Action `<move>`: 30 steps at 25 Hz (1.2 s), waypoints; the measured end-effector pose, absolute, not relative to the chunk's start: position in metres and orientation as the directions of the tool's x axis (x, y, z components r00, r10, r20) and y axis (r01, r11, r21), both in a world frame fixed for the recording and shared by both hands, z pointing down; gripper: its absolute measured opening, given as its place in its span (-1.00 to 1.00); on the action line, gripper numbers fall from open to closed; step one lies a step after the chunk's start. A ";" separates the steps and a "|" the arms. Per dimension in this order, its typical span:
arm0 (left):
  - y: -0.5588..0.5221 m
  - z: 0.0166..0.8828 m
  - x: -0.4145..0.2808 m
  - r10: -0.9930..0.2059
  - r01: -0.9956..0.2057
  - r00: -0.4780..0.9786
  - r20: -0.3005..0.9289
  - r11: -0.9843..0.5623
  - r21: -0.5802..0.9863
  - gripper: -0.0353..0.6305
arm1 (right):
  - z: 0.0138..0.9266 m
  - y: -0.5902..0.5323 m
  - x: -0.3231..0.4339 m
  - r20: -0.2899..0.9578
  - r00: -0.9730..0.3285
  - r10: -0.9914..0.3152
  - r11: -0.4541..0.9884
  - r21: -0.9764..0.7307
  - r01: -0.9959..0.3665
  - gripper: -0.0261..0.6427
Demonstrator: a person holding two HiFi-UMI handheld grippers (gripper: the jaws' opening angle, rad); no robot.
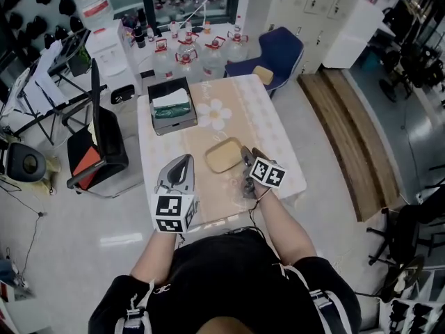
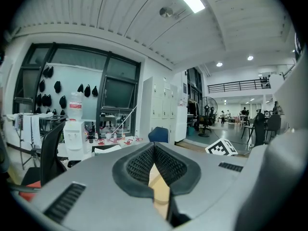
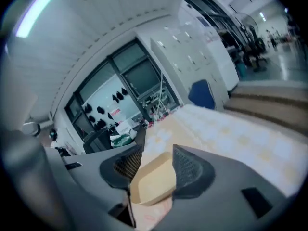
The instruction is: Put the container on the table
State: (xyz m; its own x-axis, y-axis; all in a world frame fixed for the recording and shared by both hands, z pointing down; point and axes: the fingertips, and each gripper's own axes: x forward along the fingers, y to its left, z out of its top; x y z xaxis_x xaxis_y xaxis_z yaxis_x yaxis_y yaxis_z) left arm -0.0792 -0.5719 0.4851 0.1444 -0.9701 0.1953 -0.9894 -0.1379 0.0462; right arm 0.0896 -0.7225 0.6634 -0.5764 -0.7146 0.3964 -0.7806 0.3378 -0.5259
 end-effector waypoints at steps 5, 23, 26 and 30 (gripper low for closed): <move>-0.571 0.474 -0.063 -0.968 -0.984 0.176 0.178 -0.170 0.049 -0.86 | 0.553 -0.714 0.105 0.164 -0.500 -0.850 0.457 -0.244 -0.856 -0.63; -0.570 0.442 -0.023 -0.965 -0.971 0.239 0.108 -0.236 0.035 -0.85 | 0.427 -0.616 0.125 -0.126 -0.508 -0.852 0.521 -0.110 -0.847 -0.88; -0.572 0.443 -0.024 -0.964 -0.970 0.242 0.109 -0.239 0.037 -0.85 | 0.432 -0.615 0.122 -0.107 -0.513 -0.851 0.523 -0.106 -0.846 -0.88; -0.572 0.445 -0.022 -0.962 -0.969 0.245 0.118 -0.241 0.042 -0.86 | 0.434 -0.614 0.122 -0.094 -0.515 -0.852 0.523 -0.103 -0.846 -0.88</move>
State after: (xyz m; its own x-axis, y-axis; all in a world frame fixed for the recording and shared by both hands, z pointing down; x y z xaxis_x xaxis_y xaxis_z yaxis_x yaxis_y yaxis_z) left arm -0.0220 -0.5715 0.4446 0.2448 -0.9623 0.1184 -0.9695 -0.2415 0.0423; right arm 0.1215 -0.6140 0.4343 -0.5151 -0.8520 -0.0942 -0.8461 0.5229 -0.1034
